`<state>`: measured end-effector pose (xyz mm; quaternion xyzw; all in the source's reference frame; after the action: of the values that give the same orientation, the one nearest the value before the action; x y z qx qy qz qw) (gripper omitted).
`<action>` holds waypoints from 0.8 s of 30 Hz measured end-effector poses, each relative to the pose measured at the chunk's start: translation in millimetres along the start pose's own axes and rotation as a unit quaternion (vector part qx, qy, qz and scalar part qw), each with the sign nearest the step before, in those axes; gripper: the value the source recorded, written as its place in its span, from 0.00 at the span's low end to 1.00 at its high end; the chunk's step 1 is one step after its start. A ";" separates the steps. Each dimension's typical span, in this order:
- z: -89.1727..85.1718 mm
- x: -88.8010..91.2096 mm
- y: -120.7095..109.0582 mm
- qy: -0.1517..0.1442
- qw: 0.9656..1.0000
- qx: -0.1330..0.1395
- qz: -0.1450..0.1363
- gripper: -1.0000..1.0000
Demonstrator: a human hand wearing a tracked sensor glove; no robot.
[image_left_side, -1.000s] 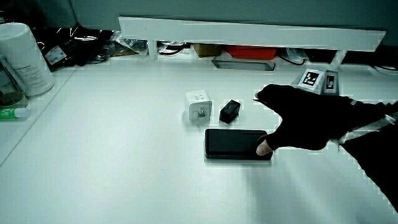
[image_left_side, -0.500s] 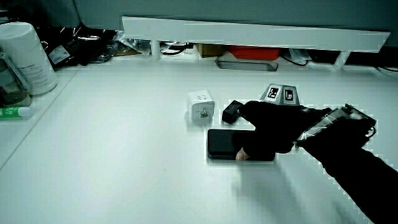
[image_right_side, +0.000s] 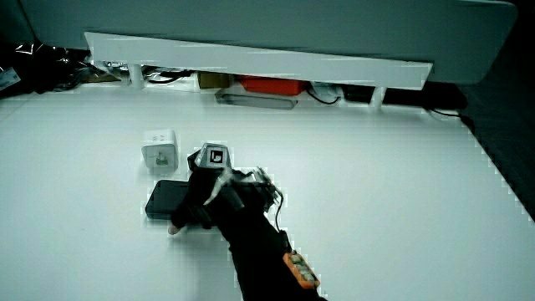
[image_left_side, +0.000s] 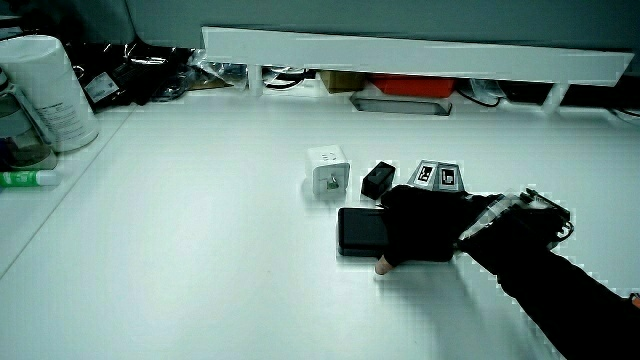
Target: Pick battery
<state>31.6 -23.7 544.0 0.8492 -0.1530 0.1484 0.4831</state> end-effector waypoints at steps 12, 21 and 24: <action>6.8 -6.5 -6.3 -0.022 0.997 0.062 0.030 0.77; 6.9 -2.5 -11.6 -0.013 0.995 0.089 0.049 1.00; 6.2 -0.3 -14.3 -0.020 0.994 0.101 0.048 1.00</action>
<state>37.7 -22.1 529.7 0.8879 -0.1875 0.1695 0.3844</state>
